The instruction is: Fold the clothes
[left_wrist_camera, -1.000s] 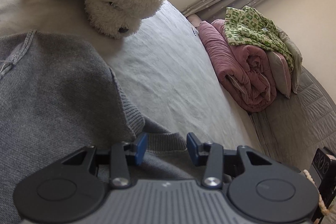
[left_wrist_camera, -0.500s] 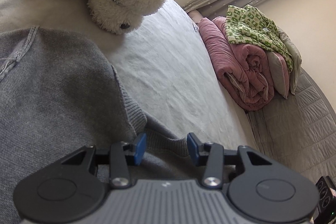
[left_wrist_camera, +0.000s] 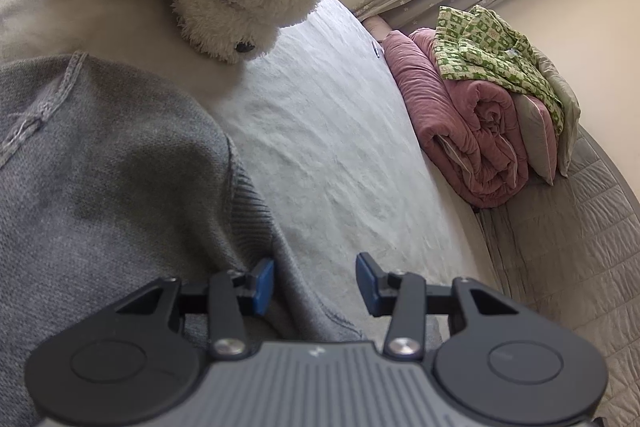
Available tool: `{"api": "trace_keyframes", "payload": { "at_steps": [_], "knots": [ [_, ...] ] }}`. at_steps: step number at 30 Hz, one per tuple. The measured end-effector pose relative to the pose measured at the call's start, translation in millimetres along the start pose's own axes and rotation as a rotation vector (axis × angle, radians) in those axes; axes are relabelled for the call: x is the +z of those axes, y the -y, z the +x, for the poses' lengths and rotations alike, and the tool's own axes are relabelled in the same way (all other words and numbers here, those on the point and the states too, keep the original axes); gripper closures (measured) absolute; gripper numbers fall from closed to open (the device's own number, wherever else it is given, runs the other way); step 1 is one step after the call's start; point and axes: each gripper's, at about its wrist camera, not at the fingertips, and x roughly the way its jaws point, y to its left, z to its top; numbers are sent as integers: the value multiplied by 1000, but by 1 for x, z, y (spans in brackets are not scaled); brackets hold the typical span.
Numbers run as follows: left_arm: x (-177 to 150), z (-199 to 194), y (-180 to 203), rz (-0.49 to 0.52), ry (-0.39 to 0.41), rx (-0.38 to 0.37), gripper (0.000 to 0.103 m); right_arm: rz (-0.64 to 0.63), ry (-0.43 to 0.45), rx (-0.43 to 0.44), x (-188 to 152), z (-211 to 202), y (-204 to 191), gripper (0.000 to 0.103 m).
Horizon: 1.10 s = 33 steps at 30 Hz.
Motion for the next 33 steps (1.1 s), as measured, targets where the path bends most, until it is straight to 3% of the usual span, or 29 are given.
{"api": "trace_keyframes", "payload": {
  "at_steps": [5, 7, 21, 24, 25, 27, 33],
  "knots": [
    [0, 1, -1, -2, -3, 5, 60, 50, 28, 39, 12, -5, 5, 81],
    [-1, 1, -2, -2, -3, 5, 60, 96, 33, 58, 16, -2, 12, 57],
    [-1, 2, -4, -17, -8, -8, 60, 472, -62, 189, 37, 53, 71, 54],
    [-1, 2, -4, -19, -8, -9, 60, 434, -50, 161, 40, 53, 63, 55],
    [-1, 2, -4, -19, -7, -9, 60, 409, -43, 146, 41, 52, 59, 61],
    [-2, 1, -4, -16, -6, -9, 60, 359, -29, 115, 44, 50, 49, 81],
    [-1, -2, 0, -5, 4, -32, 60, 213, 54, -11, 54, 34, 27, 90]
  ]
}}
